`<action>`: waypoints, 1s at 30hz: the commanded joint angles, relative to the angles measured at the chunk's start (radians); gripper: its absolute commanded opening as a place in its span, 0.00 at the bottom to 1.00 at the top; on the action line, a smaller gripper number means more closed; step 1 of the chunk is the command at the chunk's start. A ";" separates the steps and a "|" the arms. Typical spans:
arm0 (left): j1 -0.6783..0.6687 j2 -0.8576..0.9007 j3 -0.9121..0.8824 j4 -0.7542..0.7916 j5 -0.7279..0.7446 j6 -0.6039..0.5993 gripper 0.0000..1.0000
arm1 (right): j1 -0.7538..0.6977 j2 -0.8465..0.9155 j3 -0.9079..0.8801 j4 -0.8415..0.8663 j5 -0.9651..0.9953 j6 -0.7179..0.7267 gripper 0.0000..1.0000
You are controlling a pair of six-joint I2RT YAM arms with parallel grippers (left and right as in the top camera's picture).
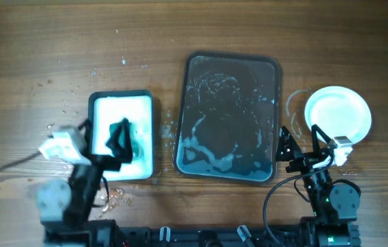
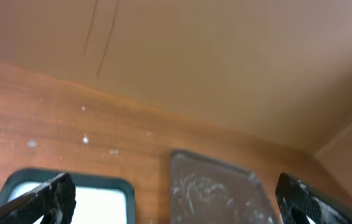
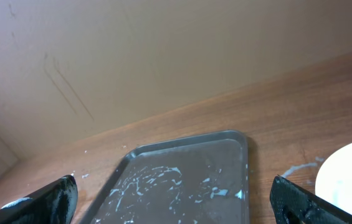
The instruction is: Clean dirty plates on tray and stack at the side
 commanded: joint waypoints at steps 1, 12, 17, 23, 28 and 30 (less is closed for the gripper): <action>-0.005 -0.233 -0.177 0.030 -0.002 0.039 1.00 | -0.005 -0.006 -0.001 0.006 0.011 0.006 0.99; -0.008 -0.232 -0.399 0.192 -0.002 0.027 1.00 | -0.005 -0.006 -0.001 0.006 0.011 0.006 1.00; -0.008 -0.231 -0.399 0.192 -0.002 0.027 1.00 | -0.005 -0.006 -0.001 0.006 0.011 0.006 1.00; -0.008 -0.231 -0.399 0.192 -0.002 0.027 1.00 | -0.005 -0.006 -0.001 0.006 0.011 0.006 1.00; -0.008 -0.231 -0.399 0.192 -0.002 0.027 1.00 | -0.005 -0.006 -0.001 0.006 0.011 0.006 1.00; -0.008 -0.231 -0.399 0.192 -0.002 0.027 1.00 | -0.005 -0.006 -0.001 0.006 0.011 0.006 1.00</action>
